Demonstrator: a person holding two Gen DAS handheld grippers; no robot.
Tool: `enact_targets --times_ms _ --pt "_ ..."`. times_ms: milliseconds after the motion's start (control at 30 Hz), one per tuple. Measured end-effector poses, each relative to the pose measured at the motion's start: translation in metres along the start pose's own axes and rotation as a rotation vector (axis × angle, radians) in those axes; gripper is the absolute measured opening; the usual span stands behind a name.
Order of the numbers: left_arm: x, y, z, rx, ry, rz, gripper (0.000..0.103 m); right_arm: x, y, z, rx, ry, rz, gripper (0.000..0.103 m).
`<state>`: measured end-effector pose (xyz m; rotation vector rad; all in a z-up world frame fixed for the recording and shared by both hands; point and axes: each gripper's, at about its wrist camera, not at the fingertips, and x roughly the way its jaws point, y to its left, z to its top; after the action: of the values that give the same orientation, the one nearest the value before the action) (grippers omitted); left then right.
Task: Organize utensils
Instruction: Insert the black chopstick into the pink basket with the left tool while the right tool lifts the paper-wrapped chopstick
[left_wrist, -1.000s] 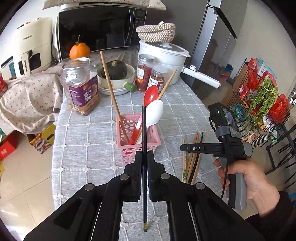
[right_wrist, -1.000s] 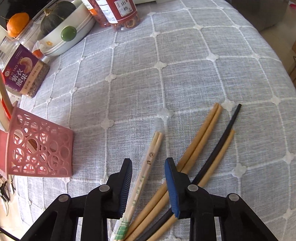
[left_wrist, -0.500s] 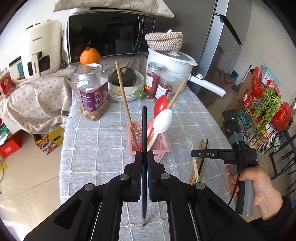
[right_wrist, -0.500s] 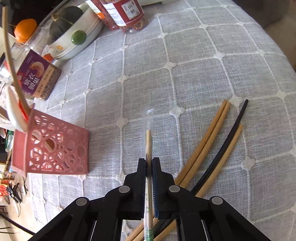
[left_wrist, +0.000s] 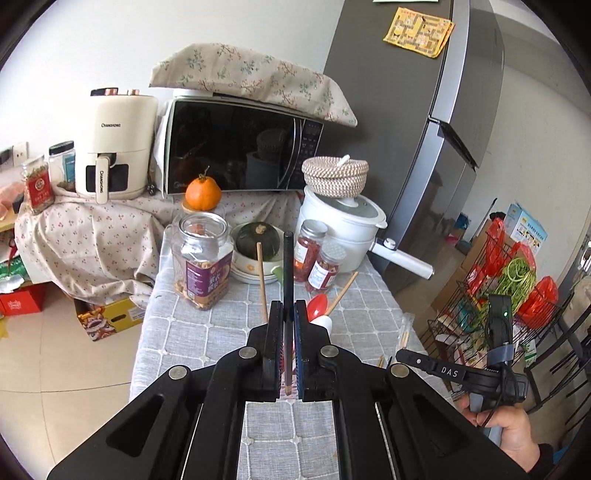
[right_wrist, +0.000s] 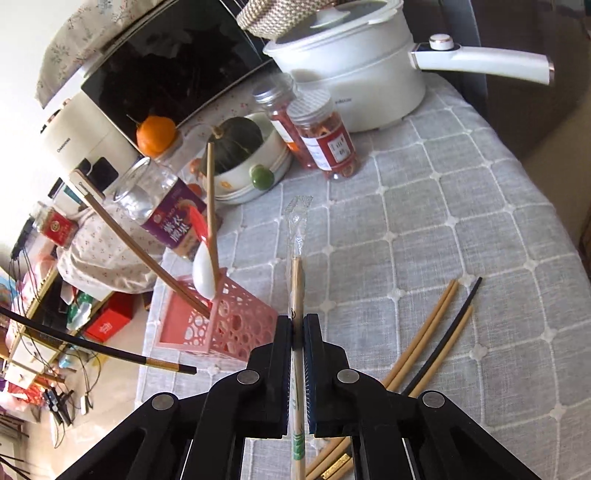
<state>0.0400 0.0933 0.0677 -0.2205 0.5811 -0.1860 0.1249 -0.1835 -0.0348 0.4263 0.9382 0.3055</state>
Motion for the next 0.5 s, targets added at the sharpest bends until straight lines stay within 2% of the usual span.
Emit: enact_targets --times_ms 133,233,333,500 --pt "-0.011 -0.001 0.01 -0.016 -0.088 0.013 0.005 -0.004 0.002 0.002 0.004 -0.016 0.013 0.005" --pt "-0.003 -0.002 0.011 -0.026 -0.108 0.005 0.005 -0.005 0.001 0.003 0.011 -0.028 0.018 0.005" --pt "0.018 0.0 0.011 -0.043 -0.078 0.008 0.005 -0.008 0.001 0.004 0.012 -0.046 0.02 0.005" --pt "0.061 0.005 0.006 -0.075 0.028 0.013 0.005 -0.009 0.001 0.006 0.016 -0.066 0.029 0.005"
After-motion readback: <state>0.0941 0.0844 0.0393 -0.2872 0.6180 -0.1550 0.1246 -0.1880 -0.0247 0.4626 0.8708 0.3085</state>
